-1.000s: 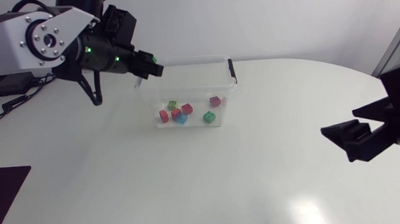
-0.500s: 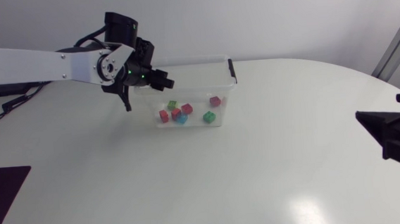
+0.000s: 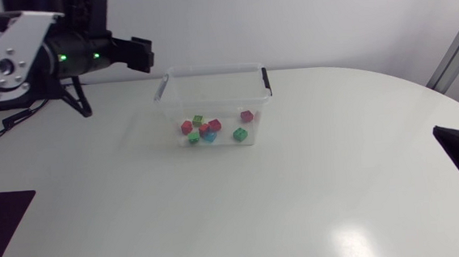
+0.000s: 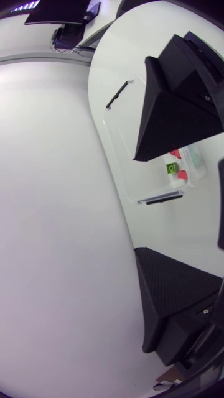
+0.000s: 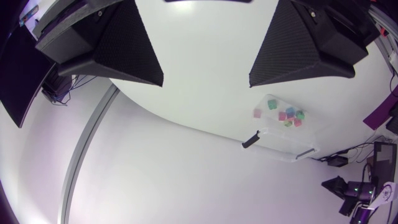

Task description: Place the duplo bricks in the container

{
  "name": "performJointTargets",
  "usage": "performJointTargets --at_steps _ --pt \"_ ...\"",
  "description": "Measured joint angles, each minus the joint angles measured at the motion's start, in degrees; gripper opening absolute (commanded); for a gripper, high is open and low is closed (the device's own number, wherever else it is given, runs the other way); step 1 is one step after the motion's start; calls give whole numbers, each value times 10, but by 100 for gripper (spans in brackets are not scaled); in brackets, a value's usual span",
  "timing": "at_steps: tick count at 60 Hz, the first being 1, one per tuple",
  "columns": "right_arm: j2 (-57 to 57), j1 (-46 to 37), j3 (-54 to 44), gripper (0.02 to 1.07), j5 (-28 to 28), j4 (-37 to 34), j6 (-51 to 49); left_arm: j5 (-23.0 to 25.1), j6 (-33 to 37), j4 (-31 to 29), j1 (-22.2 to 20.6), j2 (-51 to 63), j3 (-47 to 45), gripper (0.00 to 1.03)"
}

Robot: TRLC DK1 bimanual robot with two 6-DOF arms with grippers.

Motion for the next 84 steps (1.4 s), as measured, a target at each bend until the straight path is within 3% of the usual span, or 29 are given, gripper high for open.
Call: performJointTargets --at_steps 27,57,84 --pt "-71 -4 -74 102 29 33 -1 -26 30 4 41 -309 -247 99" --pt "-137 -16 -137 102 42 86 -20 -29 53 -68 84 -550 -357 99" --pt "-180 -12 -193 102 53 121 -52 -29 83 -77 107 -667 -433 99"
